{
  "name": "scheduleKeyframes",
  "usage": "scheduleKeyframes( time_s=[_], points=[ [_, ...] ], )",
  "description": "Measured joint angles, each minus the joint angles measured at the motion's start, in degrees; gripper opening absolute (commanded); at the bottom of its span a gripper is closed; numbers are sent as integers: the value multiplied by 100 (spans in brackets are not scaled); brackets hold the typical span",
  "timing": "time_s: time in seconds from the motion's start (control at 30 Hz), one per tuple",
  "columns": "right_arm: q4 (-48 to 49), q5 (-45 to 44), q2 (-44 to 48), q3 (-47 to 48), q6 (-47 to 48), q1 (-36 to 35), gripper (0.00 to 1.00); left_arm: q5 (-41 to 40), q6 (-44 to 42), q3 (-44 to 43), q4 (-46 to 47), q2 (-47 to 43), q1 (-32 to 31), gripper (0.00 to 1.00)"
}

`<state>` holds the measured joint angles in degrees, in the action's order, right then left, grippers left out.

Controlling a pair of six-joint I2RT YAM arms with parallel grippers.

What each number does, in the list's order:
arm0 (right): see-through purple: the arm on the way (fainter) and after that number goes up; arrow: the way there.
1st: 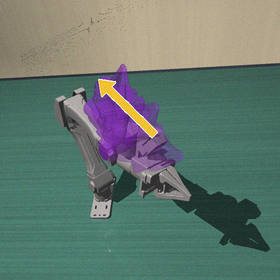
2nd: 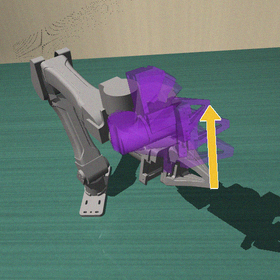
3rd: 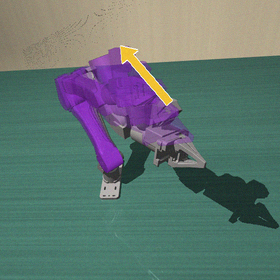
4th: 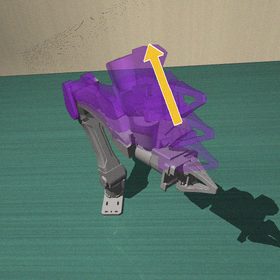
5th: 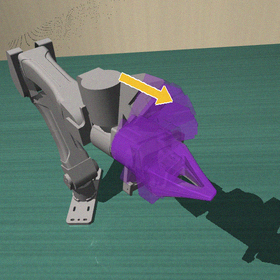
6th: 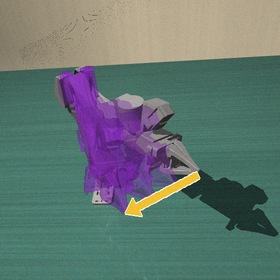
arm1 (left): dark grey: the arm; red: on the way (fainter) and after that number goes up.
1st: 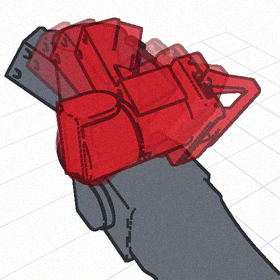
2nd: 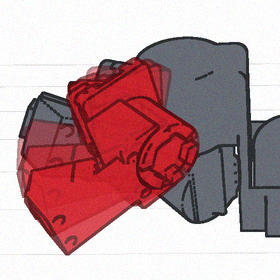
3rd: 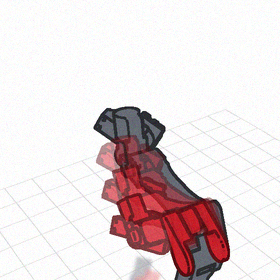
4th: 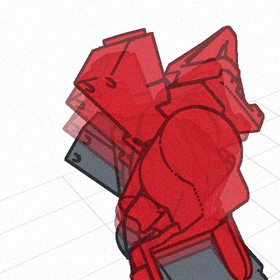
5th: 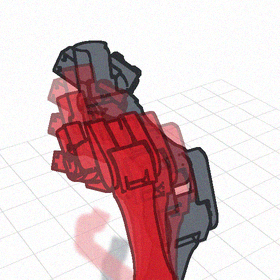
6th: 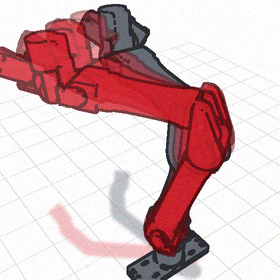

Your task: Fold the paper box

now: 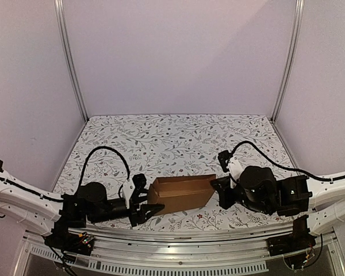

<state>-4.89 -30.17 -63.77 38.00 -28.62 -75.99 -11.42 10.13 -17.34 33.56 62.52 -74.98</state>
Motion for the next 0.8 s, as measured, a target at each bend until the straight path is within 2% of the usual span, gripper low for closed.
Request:
scheduleKeyframes(
  time_s=[0.47,0.8],
  points=[
    [-417,-413,321,-570,221,-11,0,184,-444,11,2771,2612,31,0],
    [-503,-756,317,-848,236,-9,0,726,-535,-260,3993,4035,378,0]
  ],
)
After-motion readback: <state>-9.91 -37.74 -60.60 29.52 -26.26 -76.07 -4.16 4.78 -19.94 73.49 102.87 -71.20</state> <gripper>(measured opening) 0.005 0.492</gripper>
